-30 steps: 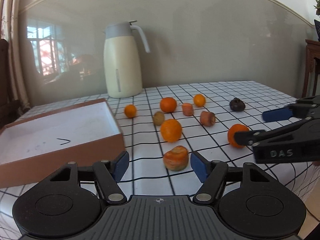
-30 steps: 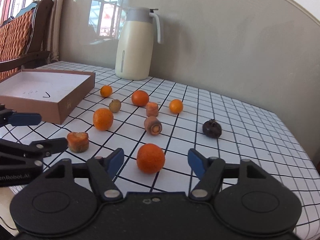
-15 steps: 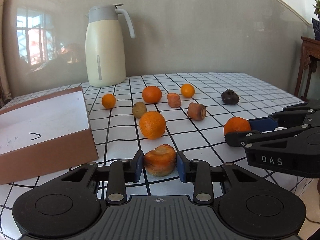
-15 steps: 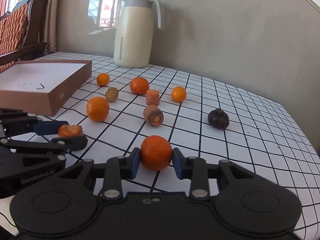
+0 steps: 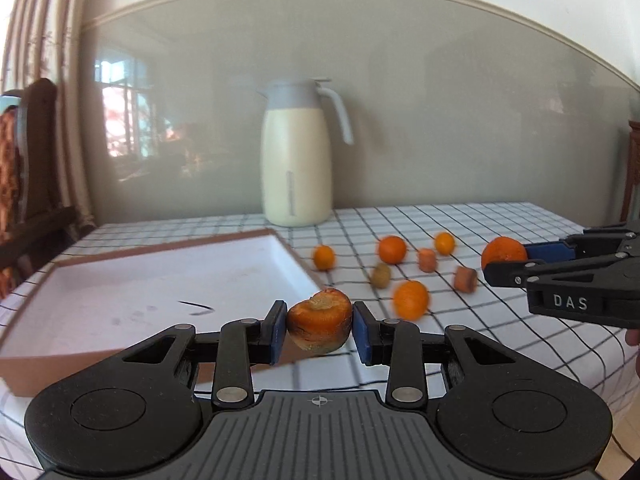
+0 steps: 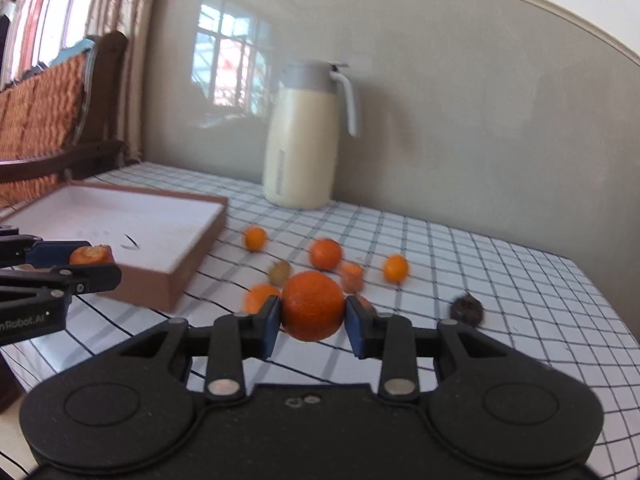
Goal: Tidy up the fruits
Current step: 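Carry both held items over the brown box and open both grippers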
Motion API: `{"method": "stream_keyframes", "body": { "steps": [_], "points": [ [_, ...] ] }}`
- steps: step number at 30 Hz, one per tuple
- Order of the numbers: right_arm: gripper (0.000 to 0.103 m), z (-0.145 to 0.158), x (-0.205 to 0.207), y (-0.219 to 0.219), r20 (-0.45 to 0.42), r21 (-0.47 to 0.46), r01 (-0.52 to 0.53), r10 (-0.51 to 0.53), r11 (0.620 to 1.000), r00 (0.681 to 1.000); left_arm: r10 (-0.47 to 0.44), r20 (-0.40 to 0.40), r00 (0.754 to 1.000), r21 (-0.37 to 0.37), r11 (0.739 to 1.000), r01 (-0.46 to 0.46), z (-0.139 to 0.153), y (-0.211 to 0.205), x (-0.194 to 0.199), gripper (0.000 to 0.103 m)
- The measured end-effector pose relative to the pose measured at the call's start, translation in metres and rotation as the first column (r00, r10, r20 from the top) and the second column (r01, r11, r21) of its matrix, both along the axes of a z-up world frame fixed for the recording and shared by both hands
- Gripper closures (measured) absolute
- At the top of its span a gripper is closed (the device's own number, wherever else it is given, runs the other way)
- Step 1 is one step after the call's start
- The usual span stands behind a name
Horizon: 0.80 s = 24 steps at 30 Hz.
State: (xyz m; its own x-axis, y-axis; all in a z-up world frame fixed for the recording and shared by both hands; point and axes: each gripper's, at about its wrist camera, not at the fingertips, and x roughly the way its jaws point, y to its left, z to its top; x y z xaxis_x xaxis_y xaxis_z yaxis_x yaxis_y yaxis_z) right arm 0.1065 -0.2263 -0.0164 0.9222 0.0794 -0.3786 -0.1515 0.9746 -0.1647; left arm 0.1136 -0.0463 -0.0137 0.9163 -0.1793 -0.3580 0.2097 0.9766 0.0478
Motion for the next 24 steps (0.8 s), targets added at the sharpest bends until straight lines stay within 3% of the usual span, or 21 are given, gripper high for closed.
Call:
{"method": "stream_keyframes", "body": {
  "steps": [11,24],
  "points": [
    [0.077,0.007,0.038,0.084,0.029,0.016,-0.174,0.173,0.985,0.984,0.214,0.038,0.976,-0.007,0.977,-0.214,0.017,0.102,0.016,0.068],
    [0.077,-0.001,0.120,0.128,-0.034,0.112,-0.174,0.179,0.978,0.983,0.396,-0.018,0.918,-0.034,0.918,-0.396,0.002,0.186,0.065,0.068]
  ]
}}
